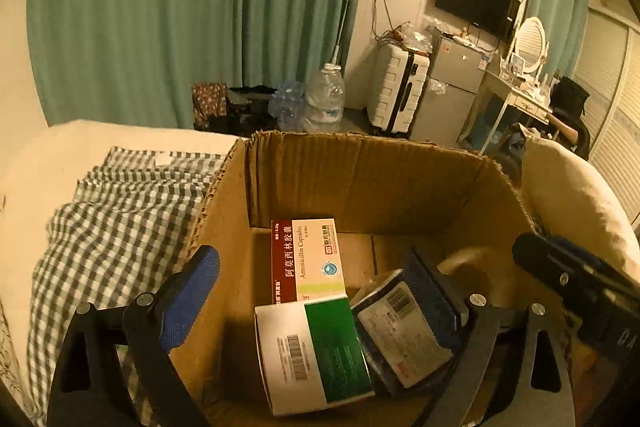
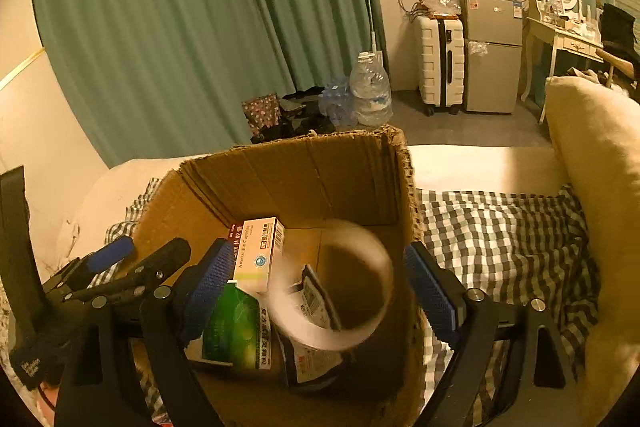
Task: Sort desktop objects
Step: 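Release the leaflet and tape roll into the cardboard box from both grippers, then move both grippers back to the remaining items on the sheet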
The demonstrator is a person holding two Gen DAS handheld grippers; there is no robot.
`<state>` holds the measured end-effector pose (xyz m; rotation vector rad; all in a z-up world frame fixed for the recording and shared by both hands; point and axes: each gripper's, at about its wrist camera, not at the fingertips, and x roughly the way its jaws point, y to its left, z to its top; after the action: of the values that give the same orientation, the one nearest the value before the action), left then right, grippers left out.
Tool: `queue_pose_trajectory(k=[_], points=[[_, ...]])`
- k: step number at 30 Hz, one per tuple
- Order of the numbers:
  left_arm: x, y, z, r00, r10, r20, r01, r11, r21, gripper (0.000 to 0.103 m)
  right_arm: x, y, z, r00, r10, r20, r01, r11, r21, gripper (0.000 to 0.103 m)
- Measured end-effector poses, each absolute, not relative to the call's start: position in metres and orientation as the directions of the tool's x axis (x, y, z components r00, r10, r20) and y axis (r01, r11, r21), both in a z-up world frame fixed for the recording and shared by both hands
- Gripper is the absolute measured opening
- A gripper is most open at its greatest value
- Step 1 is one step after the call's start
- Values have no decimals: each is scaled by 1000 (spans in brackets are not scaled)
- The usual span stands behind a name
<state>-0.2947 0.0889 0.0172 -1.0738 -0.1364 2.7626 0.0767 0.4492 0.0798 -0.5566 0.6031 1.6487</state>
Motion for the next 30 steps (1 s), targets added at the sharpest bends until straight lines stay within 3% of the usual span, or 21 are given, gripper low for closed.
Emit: queue_pose_trajectory(k=[10,16,30], points=[[-234,77,56,-752,199,-628,-146,-980,-136,96,74,392,120,-145,769,-623,-989,-123,78,87],[-184,64,72,-774,178,-608,-141,-984,-108,103,67,340,125,-138,775,-617,-989,-136,51,87],[-100,32,40,-750,139,-647,-114,-990,-81,103,74,252,90,-136,749,-649,-990,-135,52,90]])
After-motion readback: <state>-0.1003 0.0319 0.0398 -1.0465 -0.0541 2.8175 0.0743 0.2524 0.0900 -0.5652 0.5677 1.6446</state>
